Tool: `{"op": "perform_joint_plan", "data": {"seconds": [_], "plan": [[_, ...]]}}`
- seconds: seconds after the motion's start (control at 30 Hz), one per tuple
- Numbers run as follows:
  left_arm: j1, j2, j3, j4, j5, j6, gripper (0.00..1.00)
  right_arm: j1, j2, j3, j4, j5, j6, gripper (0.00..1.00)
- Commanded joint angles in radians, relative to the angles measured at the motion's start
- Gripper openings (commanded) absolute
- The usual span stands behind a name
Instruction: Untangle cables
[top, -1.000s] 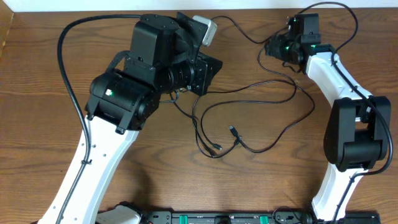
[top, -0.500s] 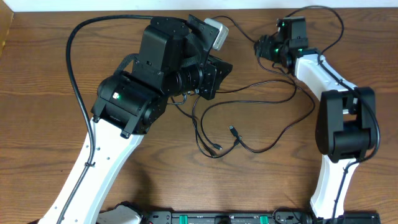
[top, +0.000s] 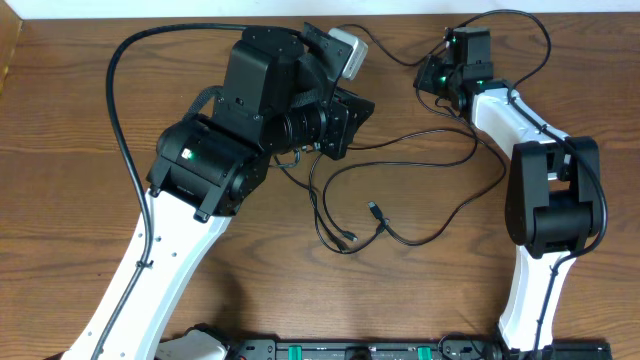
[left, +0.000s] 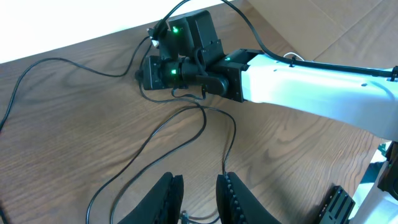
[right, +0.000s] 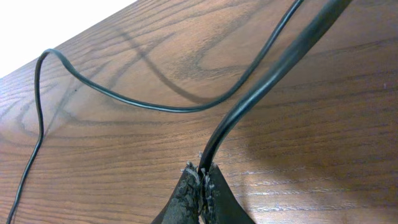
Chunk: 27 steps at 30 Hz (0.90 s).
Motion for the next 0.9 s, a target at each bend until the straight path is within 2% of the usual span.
{"op": "perform_joint_plan", "data": {"seconds": [0.0,0.2,0.27,0.53,0.73,0.87], "plan": [[-0.002,0.005,0.013,0.005,0.013,-0.005,0.24,0.005,-0.002,0.001,0.013,-0.007,0.000,0.01],[-0.002,0.005,0.013,0.006,0.012,-0.005,0.24,-0.002,-0.002,0.103,-0.008,-0.129,-0.005,0.01],[-0.002,0.006,0.013,0.005,0.012,-0.005,0.24,-0.005,-0.003,0.190,-0.058,-0.167,-0.038,0.01],[-0.002,0.017,0.013,0.008,0.004,-0.005,0.24,-0.015,-0.006,0.653,-0.455,-0.137,-0.203,0.01],[-0.002,0.075,0.013,0.039,-0.117,-0.005,0.24,-0.018,-0.015,0.960,-0.708,-0.127,-0.267,0.01],[-0.002,0.124,0.013,0.081,-0.116,-0.023,0.24,-0.021,-0.044,1.132,-0.843,0.010,-0.311,0.01]]}}
